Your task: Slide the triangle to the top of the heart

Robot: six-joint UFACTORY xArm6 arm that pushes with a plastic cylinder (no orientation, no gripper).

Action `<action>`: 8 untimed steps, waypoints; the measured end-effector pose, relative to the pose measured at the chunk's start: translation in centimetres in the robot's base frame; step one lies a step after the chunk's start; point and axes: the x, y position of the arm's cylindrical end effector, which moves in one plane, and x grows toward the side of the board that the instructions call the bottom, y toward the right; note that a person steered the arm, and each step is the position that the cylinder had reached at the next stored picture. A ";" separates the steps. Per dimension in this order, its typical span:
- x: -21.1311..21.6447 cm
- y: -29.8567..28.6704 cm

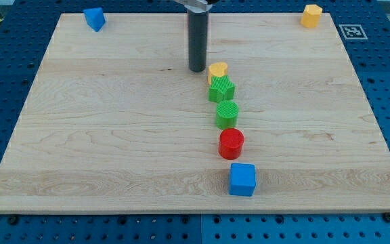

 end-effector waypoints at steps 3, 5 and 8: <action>-5.9 -18.2; -12.8 -25.1; -14.1 -24.5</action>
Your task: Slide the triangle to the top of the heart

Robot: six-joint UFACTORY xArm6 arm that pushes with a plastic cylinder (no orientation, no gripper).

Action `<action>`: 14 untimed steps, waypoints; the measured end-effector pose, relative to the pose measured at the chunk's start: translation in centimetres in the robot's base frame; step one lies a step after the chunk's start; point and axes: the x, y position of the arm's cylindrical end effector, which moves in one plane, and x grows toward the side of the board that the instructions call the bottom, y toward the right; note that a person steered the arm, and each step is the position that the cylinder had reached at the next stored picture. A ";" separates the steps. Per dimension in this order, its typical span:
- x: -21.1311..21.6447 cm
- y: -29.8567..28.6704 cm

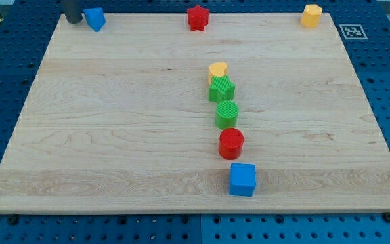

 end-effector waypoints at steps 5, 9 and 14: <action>-2.1 11.7; 7.2 20.8; 14.1 20.9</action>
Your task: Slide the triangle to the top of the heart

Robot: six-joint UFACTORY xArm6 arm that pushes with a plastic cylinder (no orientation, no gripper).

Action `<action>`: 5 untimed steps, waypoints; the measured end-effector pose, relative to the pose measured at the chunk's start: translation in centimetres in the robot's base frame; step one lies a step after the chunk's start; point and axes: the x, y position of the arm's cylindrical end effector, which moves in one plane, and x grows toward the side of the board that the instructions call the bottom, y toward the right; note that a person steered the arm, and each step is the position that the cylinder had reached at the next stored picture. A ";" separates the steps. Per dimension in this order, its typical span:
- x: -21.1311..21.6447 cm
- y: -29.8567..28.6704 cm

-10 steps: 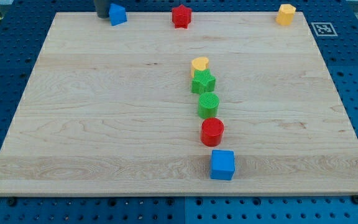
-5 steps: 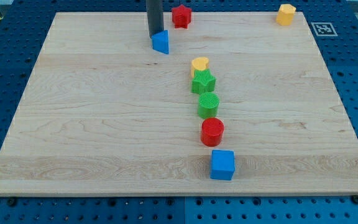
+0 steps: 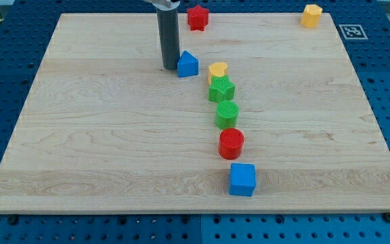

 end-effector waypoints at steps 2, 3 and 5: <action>0.3 0.7; 0.4 3.1; 0.6 5.1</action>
